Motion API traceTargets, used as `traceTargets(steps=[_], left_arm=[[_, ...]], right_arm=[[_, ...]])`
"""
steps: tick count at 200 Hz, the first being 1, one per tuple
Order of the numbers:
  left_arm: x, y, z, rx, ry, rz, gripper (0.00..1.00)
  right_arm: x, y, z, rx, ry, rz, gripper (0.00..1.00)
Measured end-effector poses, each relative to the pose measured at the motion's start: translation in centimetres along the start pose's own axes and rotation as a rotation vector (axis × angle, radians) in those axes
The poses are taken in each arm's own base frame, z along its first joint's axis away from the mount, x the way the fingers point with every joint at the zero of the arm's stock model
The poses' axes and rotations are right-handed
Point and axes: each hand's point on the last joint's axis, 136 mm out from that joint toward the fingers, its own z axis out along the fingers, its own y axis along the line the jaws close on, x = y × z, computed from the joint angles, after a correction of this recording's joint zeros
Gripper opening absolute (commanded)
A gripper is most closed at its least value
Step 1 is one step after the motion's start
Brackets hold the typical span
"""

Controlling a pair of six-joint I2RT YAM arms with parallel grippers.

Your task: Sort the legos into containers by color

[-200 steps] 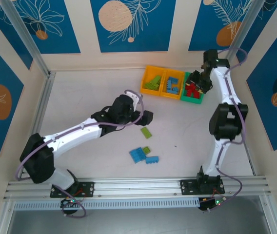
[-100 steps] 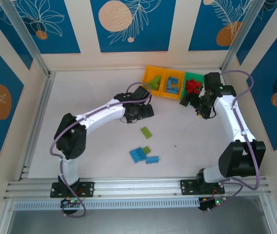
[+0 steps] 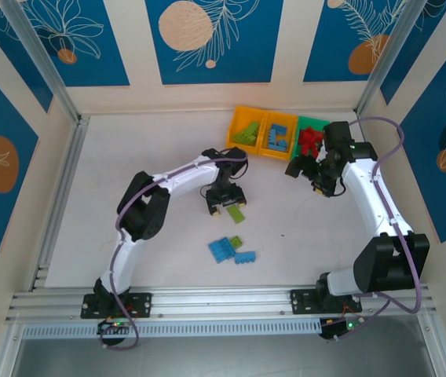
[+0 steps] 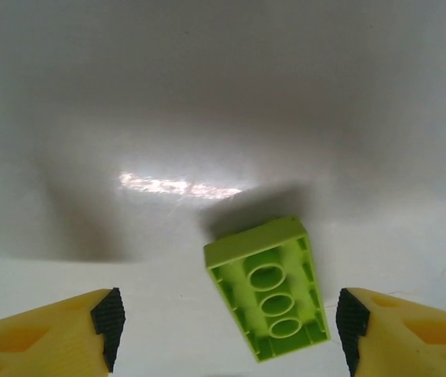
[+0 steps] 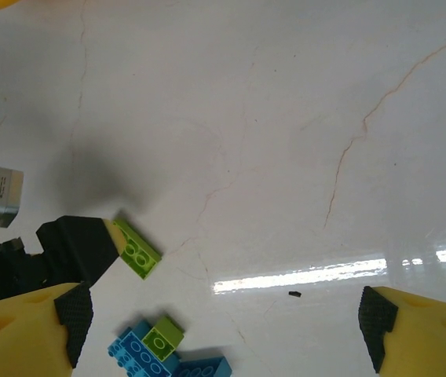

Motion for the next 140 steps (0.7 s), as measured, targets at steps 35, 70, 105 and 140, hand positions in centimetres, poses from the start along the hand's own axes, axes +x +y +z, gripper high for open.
traceTargets(steps=[35,70,105,140], left_arm=[[0.4,-0.8,0.8,-0.002,0.065,0.010,0.56],[0.7,-0.8,1.8,-0.032,0.121,0.024,0.43],[0.3,-1.5,1.5,-0.010,0.121,0.051,0.38],[-0.6,-3.2,0.1,0.038,0.092,0.127,0.31]], right_arm=[[0.3,0.2,0.1,0.009,0.005,-0.015,0.90],[0.8,0.2,0.1,0.020,0.018,-0.024,0.90],[2.0,1.6,-0.2,0.003,0.036,-0.065,0.89],[4.7,4.1,-1.6,-0.101,0.062,-0.089,0.89]])
